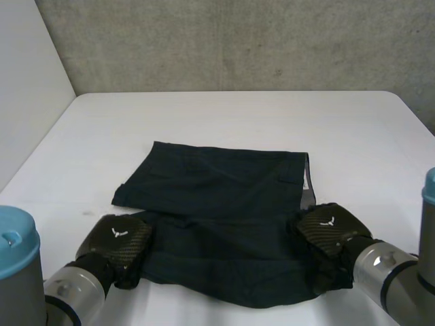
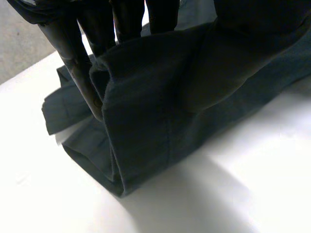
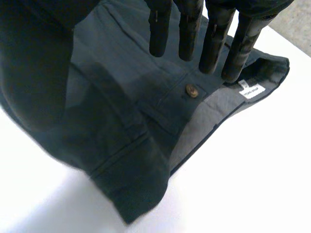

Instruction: Fold the shorts.

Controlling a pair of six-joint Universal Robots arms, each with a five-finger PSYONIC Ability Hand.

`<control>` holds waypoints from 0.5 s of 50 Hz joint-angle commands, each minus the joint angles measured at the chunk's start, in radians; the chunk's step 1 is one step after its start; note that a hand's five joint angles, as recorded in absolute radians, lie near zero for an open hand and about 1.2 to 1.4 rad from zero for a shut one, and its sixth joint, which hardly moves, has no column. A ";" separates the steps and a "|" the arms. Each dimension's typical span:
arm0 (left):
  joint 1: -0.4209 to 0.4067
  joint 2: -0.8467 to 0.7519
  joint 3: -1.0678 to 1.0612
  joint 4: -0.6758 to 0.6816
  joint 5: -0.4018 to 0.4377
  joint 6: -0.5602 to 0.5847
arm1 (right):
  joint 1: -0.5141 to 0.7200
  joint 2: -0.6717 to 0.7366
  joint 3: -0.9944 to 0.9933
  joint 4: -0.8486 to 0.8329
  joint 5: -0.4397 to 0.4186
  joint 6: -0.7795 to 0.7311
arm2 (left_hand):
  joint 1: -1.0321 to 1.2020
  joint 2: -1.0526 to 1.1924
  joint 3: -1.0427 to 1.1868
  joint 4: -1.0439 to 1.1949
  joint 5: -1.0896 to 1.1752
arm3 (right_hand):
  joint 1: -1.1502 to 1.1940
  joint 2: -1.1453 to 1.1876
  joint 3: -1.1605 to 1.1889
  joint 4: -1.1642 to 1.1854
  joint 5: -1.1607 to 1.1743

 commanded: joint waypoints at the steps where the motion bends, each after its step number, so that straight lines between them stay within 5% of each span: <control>1: 0.024 -0.046 0.056 -0.002 0.002 0.017 | -0.062 -0.058 0.025 0.108 -0.076 0.004 | 0.264 0.200 0.210 0.200 0.232 | 0.015 -0.029 -0.019 -0.016 -0.019; 11: 0.064 -0.095 0.103 -0.015 0.004 0.031 | -0.091 -0.115 0.077 0.100 -0.095 0.004 | 0.264 0.200 0.210 0.200 0.232 | 0.041 -0.002 0.007 0.010 0.007; 19: 0.100 -0.095 0.108 -0.014 0.007 0.029 | -0.090 -0.005 0.125 -0.049 -0.093 0.006 | 0.264 0.200 0.210 0.200 0.232 | 0.214 0.171 0.180 0.183 0.180; 21: 0.104 -0.095 0.108 -0.014 0.007 0.029 | -0.088 0.032 0.120 -0.077 -0.088 0.006 | 0.264 0.200 0.210 0.200 0.232 | 0.305 0.261 0.271 0.274 0.271; 25: 0.105 -0.095 0.102 -0.015 0.007 0.029 | -0.090 0.074 0.105 -0.111 -0.084 0.012 | 0.264 0.200 0.210 0.200 0.232 | 0.873 0.830 0.839 0.842 0.839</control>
